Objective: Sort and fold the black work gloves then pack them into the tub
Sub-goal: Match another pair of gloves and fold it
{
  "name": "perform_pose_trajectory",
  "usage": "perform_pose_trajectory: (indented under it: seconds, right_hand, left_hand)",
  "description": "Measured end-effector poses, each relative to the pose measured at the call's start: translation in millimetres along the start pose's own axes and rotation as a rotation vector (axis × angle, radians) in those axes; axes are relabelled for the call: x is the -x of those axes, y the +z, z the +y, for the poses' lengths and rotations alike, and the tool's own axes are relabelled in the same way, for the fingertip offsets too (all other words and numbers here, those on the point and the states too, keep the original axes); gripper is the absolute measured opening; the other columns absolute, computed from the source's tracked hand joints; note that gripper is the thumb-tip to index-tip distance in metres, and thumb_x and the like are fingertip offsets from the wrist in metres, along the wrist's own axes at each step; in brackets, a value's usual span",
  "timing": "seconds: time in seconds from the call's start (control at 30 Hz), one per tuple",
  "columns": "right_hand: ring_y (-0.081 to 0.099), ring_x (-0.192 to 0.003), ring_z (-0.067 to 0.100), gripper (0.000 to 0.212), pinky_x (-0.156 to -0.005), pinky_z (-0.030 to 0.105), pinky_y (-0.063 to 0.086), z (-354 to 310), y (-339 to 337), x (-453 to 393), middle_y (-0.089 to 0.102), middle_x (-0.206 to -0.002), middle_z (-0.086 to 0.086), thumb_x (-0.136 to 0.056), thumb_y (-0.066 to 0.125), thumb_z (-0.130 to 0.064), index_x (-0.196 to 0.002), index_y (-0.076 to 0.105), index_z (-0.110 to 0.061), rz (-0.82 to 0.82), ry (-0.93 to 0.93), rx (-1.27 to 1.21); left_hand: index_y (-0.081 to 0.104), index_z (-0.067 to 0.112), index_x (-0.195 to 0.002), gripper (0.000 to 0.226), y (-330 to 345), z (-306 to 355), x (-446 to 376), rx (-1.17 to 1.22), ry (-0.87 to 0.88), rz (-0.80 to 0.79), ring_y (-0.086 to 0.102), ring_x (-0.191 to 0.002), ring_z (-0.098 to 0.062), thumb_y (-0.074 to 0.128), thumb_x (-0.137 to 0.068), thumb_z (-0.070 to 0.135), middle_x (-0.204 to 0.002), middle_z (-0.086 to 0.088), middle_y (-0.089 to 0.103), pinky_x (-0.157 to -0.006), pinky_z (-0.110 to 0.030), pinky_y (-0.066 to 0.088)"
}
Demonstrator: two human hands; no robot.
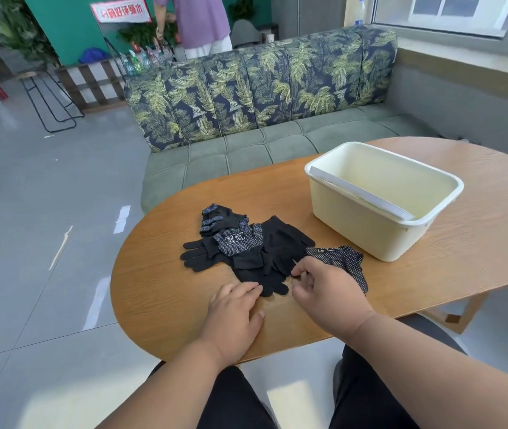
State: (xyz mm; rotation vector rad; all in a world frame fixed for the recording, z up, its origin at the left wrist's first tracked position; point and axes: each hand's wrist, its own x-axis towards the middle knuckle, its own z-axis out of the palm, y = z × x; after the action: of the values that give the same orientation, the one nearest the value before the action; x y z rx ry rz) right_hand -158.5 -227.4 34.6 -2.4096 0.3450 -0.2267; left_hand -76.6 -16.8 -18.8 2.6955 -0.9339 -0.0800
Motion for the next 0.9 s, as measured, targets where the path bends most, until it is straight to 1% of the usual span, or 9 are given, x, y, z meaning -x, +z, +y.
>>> perform_pose_trajectory:
  seconds: [0.1,0.17,0.23,0.3,0.4,0.5,0.6,0.73,0.9]
  right_hand:
    - [0.060,-0.072,0.008,0.015,-0.069,0.037,0.053,-4,9,4,0.065,-0.076,-0.007,-0.092,0.057,-0.031,-0.106,0.060,-0.032,-0.050,0.004,-0.004]
    - [0.062,-0.087,0.009,0.025,-0.079,0.033,0.053,-7,17,6,0.065,-0.098,-0.011,-0.090,0.055,-0.037,-0.113,0.061,-0.032,-0.091,0.008,0.012]
    - [0.062,-0.099,0.012,0.031,-0.085,0.031,0.051,-8,26,8,0.059,-0.119,-0.012,-0.089,0.055,-0.041,-0.119,0.062,-0.033,-0.151,0.006,0.070]
    - [0.062,-0.103,0.016,0.033,-0.088,0.031,0.050,-8,33,10,0.053,-0.127,-0.010,-0.090,0.057,-0.039,-0.123,0.061,-0.033,-0.209,0.015,0.107]
    - [0.062,-0.107,0.017,0.041,-0.095,0.034,0.050,-10,36,12,0.049,-0.130,-0.010,-0.087,0.052,-0.041,-0.126,0.060,-0.032,-0.246,0.050,0.083]
    - [0.058,-0.115,0.014,0.054,-0.103,0.036,0.049,-10,38,10,0.047,-0.134,-0.011,-0.082,0.041,-0.051,-0.127,0.061,-0.030,-0.272,0.057,0.064]
    - [0.059,-0.116,0.014,0.049,-0.102,0.033,0.048,-8,37,11,0.047,-0.137,-0.010,-0.086,0.051,-0.044,-0.132,0.059,-0.031,-0.256,0.088,0.022]
    - [0.059,-0.117,0.012,0.047,-0.103,0.029,0.047,-5,37,10,0.047,-0.141,-0.011,-0.089,0.057,-0.041,-0.135,0.058,-0.032,-0.253,0.098,-0.003]
    - [0.059,-0.117,0.012,0.044,-0.102,0.029,0.047,-3,40,10,0.047,-0.138,-0.010,-0.091,0.058,-0.038,-0.135,0.058,-0.032,-0.239,0.081,-0.033]
  left_hand:
    - [0.055,0.031,-0.149,0.045,2,-2,6,0.057,-0.011,0.033,0.036,-0.137,-0.008,0.051,-0.105,0.037,-0.149,0.021,0.050,-0.116,-0.028,0.025]
    - [0.058,0.031,-0.147,0.042,3,-3,13,0.102,-0.021,0.056,0.038,-0.134,-0.006,0.051,-0.106,0.035,-0.146,0.021,0.053,-0.117,-0.027,0.027]
    - [0.060,0.032,-0.144,0.040,3,-4,19,0.124,-0.024,0.047,0.038,-0.132,-0.005,0.050,-0.105,0.037,-0.142,0.023,0.054,-0.118,-0.030,0.030]
    - [0.062,0.034,-0.141,0.040,0,-6,18,0.115,-0.027,0.020,0.035,-0.133,-0.004,0.049,-0.104,0.042,-0.143,0.024,0.050,-0.119,-0.034,0.030]
    - [0.063,0.039,-0.138,0.039,-7,-9,9,0.119,-0.055,-0.026,0.025,-0.145,-0.009,0.048,-0.103,0.048,-0.158,0.021,0.038,-0.125,-0.037,0.021]
    - [0.061,0.039,-0.139,0.038,-17,-11,-3,0.169,-0.110,-0.002,0.022,-0.150,-0.012,0.047,-0.104,0.046,-0.164,0.017,0.034,-0.127,-0.038,0.019]
    - [0.056,0.039,-0.142,0.040,-26,-15,-18,0.155,-0.170,0.012,0.019,-0.153,-0.016,0.047,-0.104,0.047,-0.166,0.012,0.031,-0.128,-0.039,0.018]
    - [0.039,0.030,-0.159,0.058,-27,-20,-36,0.033,-0.184,-0.119,0.013,-0.157,-0.021,0.043,-0.106,0.050,-0.173,0.008,0.018,-0.129,-0.044,0.016]
    - [0.034,0.023,-0.163,0.058,-23,-22,-41,0.012,-0.185,-0.091,0.021,-0.156,-0.020,0.041,-0.109,0.043,-0.169,0.007,0.029,-0.129,-0.040,0.017]
